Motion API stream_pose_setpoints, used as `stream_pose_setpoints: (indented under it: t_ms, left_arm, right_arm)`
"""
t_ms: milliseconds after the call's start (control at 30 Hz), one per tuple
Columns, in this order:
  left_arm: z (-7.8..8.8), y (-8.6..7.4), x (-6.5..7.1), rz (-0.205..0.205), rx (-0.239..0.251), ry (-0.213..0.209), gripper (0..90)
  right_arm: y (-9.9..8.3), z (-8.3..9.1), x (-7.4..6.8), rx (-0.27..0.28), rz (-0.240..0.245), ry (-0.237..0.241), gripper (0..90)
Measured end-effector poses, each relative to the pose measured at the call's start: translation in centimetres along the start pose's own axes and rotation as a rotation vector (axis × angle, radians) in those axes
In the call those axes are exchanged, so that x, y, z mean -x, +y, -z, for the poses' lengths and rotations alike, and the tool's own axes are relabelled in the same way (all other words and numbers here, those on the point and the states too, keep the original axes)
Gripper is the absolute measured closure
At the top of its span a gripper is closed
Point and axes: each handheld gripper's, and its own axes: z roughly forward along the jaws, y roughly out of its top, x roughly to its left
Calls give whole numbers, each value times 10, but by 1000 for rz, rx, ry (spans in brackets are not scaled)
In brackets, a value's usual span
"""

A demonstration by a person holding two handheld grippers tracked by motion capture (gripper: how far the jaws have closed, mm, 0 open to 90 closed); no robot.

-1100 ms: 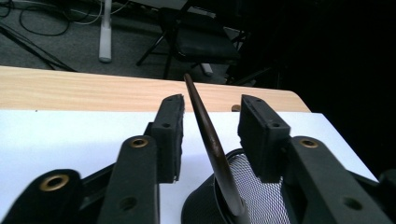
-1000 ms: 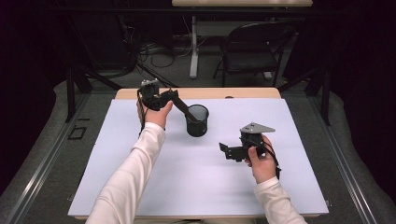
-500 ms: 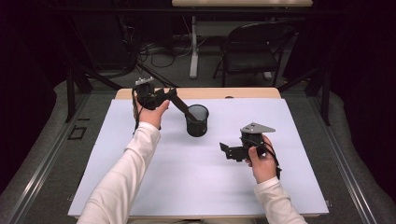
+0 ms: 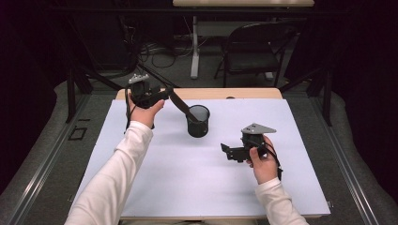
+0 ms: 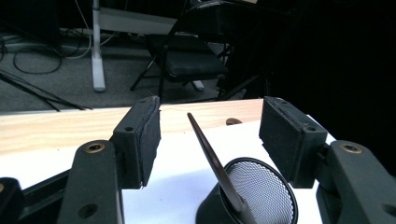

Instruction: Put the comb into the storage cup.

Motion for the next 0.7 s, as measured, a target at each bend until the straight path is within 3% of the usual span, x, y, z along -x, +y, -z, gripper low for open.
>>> stream_pose_setpoints:
  t_ms: [233,500,700]
  left_arm:
    - [11,8,-4,-24,-24,2,388]
    - [25,14,-2,-98,-31,16,375]
    - [34,14,0,-135,-30,-23,374]
  right_arm:
    - [0,0,0,1,0,0,24]
    - [0,0,0,1,-1,0,24]
    - [0,0,1,3,-1,-1,24]
